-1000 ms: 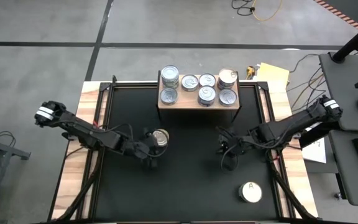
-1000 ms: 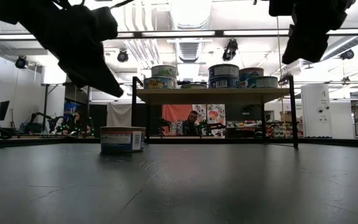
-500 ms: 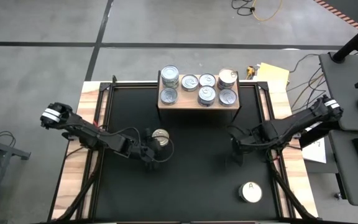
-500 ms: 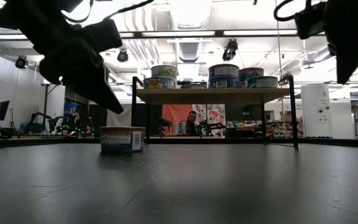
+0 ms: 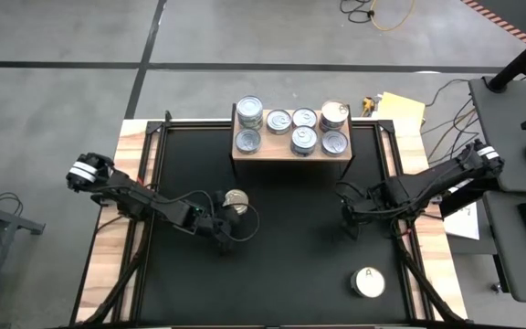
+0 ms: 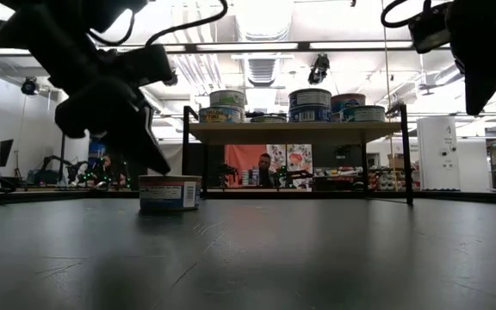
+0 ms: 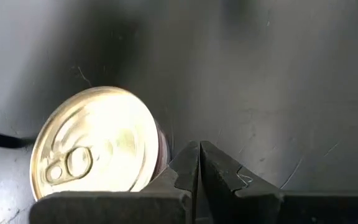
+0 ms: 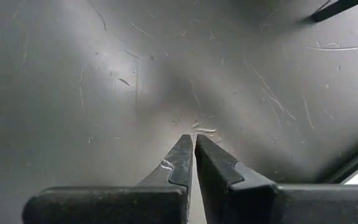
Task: Stack canned seafood by type on shelf
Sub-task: Stack the blue pink tuna can on top of the blue pink tuna can on the shelf
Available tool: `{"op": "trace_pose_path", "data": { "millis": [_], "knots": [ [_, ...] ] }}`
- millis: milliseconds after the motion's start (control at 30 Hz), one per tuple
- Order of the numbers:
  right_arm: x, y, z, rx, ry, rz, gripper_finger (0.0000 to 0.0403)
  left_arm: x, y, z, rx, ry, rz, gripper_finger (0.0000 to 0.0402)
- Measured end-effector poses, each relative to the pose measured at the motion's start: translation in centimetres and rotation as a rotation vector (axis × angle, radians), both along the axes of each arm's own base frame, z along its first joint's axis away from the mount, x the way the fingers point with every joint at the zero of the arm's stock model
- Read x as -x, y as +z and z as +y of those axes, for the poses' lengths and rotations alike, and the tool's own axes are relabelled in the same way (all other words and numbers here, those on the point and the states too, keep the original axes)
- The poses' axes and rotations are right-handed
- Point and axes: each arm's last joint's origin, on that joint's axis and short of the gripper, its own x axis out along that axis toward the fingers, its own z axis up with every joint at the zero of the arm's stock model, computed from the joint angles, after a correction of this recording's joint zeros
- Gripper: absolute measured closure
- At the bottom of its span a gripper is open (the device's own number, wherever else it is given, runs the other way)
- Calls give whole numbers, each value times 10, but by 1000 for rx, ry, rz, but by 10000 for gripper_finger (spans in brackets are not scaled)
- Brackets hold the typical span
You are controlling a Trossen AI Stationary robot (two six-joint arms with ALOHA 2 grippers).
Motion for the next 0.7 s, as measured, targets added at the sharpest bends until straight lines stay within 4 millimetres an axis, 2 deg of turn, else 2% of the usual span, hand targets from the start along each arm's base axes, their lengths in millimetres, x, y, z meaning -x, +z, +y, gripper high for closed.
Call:
{"op": "trace_pose_path", "data": {
  "millis": [233,400,700],
  "knots": [
    [-1,0,0,-4,-6,-14,390,-7,12,-1,-47,-9,-26,401],
    [-3,0,0,16,-1,-33,390,0,9,5,-195,66,21,401],
    [-2,0,0,16,-2,-32,390,4,4,7,-215,72,66,401]
  ]
}}
